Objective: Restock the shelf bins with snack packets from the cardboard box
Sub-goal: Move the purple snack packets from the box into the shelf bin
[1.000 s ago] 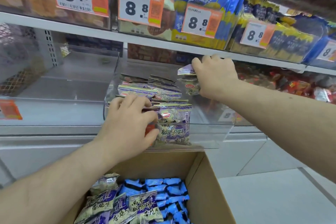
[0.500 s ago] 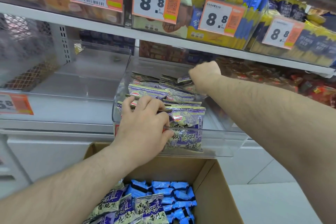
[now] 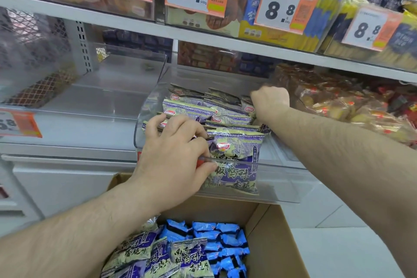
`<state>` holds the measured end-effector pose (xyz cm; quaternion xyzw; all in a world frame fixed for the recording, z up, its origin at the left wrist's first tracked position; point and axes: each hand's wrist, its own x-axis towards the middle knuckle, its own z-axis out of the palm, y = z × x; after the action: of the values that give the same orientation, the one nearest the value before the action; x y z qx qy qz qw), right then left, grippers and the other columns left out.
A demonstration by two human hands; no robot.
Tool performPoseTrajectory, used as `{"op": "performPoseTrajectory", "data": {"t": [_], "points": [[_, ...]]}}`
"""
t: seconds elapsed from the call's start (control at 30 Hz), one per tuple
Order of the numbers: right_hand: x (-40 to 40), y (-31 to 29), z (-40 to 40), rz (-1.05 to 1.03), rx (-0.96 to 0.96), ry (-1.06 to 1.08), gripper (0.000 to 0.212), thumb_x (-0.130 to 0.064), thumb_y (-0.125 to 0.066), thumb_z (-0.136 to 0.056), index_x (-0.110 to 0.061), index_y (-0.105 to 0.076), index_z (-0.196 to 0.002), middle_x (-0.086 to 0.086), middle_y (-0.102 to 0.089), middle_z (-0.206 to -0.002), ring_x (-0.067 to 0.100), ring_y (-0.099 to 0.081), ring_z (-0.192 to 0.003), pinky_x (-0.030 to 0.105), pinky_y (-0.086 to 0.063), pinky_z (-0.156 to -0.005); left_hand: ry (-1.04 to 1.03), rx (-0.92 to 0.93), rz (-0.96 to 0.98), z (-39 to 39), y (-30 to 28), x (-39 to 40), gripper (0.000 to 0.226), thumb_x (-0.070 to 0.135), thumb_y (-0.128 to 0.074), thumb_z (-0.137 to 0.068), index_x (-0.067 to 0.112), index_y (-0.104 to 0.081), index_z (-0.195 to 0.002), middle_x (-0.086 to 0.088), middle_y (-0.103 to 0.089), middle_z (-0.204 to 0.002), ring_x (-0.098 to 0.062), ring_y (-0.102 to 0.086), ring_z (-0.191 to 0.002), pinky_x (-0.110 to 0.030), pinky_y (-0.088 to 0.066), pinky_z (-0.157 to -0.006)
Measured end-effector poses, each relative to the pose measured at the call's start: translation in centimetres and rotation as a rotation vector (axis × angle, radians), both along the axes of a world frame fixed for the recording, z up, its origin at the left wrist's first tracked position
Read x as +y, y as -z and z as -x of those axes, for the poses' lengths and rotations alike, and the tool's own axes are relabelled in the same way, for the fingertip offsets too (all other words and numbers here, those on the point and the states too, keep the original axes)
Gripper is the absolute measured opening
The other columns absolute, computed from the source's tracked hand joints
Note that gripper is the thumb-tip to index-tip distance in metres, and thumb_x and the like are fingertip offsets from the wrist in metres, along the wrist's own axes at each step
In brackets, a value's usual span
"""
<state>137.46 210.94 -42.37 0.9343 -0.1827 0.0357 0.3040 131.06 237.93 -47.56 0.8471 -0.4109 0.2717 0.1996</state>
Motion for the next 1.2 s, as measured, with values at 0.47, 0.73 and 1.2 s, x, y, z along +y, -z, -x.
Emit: {"op": "performPoseTrajectory", "data": {"t": [0.47,0.73,1.2], "points": [[-0.8,-0.8,2.9,-0.439,-0.055,-0.042,0.074,-0.023,-0.078,-0.073,-0.009,-0.043,-0.137,0.017,-0.051,-0.13,0.034,-0.053,-0.116,0.037,-0.049,-0.094,0.057,-0.016,0.062,0.5,0.0,0.6,0.021,0.042,-0.056,-0.077,0.029,-0.069,-0.086,0.006,-0.06,-0.111,-0.02,-0.047,-0.112,-0.046,-0.025,-0.102],[6.4,-1.6,11.4,-0.685,-0.661,-0.432,0.008,-0.022,-0.061,-0.08,-0.021,-0.069,-0.077,-0.006,-0.067,-0.075,0.019,-0.063,-0.075,0.036,-0.054,-0.075,0.169,-0.211,0.174,2.5,0.3,1.4,0.011,0.018,-0.062,-0.074,0.015,-0.066,-0.084,-0.002,-0.06,-0.089,-0.023,-0.052,-0.084,-0.036,-0.036,-0.073],[12.3,25.3,18.1,-1.073,0.452,0.335,0.044,-0.039,-0.067,-0.082,-0.003,-0.056,-0.104,0.011,-0.062,-0.099,0.024,-0.061,-0.083,0.035,-0.051,-0.068,0.155,0.895,-0.76,4.0,9.3,3.4,0.008,0.029,-0.056,-0.085,0.033,-0.059,-0.092,0.017,-0.058,-0.088,-0.014,-0.059,-0.093,-0.036,-0.051,-0.088]]}}
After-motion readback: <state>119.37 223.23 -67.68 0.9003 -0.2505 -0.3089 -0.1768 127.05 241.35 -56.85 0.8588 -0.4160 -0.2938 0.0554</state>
